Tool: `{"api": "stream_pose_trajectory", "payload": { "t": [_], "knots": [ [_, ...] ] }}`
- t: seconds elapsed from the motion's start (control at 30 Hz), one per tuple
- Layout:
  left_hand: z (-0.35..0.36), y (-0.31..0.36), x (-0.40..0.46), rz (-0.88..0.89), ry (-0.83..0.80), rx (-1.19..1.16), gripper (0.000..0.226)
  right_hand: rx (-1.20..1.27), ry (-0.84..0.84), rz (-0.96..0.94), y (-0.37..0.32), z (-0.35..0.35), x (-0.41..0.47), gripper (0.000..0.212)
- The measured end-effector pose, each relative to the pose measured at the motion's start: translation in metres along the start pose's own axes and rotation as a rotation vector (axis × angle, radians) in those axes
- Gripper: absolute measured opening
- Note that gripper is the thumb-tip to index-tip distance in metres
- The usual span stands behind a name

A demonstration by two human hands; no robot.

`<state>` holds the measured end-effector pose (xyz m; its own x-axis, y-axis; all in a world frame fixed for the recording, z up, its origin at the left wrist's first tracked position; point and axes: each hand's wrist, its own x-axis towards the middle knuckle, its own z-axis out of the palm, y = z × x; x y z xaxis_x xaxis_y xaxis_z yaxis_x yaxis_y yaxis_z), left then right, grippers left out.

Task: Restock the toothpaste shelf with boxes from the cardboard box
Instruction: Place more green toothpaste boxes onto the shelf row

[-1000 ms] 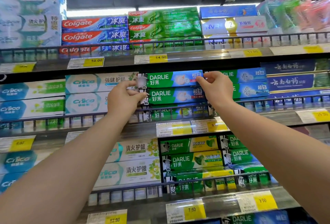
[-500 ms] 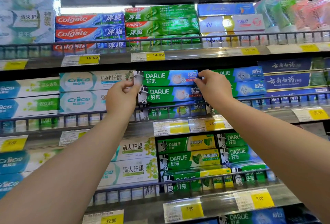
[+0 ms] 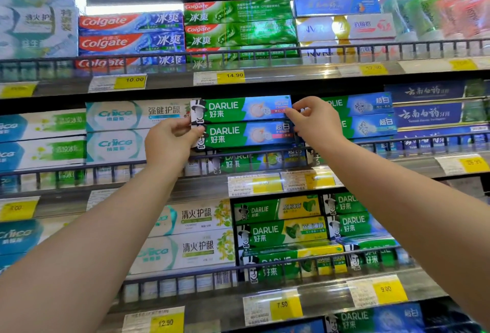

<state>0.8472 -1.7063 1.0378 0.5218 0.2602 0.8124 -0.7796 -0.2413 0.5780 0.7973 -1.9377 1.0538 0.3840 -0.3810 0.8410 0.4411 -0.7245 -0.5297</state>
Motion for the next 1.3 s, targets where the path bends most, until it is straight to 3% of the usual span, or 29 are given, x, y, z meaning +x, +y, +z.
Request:
{"api": "stream_pose_trajectory", "payload": {
  "t": [0.13,0.3,0.47,0.77,1.13,1.23,1.3],
  "knots": [
    [0.001,-0.001,0.001,-0.024,-0.001,-0.039,0.035,0.179,0.016,0.1,0.001,0.004,0.001,0.01],
    [0.006,0.001,0.003,-0.149,0.008,-0.192,0.007,0.299,0.031,0.215,0.008,0.002,-0.001,0.022],
    [0.007,0.004,0.003,-0.198,0.03,-0.233,0.014,0.325,0.028,0.246,0.009,0.002,-0.003,0.019],
    [0.021,0.011,-0.003,-0.19,0.017,-0.16,0.02,0.004,0.084,0.105,0.01,-0.011,-0.007,0.013],
    [0.024,0.006,0.008,-0.161,-0.009,-0.038,0.024,-0.038,0.071,0.098,0.012,-0.009,-0.004,0.013],
    [0.025,0.004,0.009,-0.154,0.006,-0.052,0.012,-0.018,0.074,0.088,0.014,-0.008,-0.006,0.015],
    [0.024,0.002,0.005,-0.123,0.055,-0.062,0.023,0.004,0.078,0.085,0.017,-0.009,-0.011,0.025]
  ]
}}
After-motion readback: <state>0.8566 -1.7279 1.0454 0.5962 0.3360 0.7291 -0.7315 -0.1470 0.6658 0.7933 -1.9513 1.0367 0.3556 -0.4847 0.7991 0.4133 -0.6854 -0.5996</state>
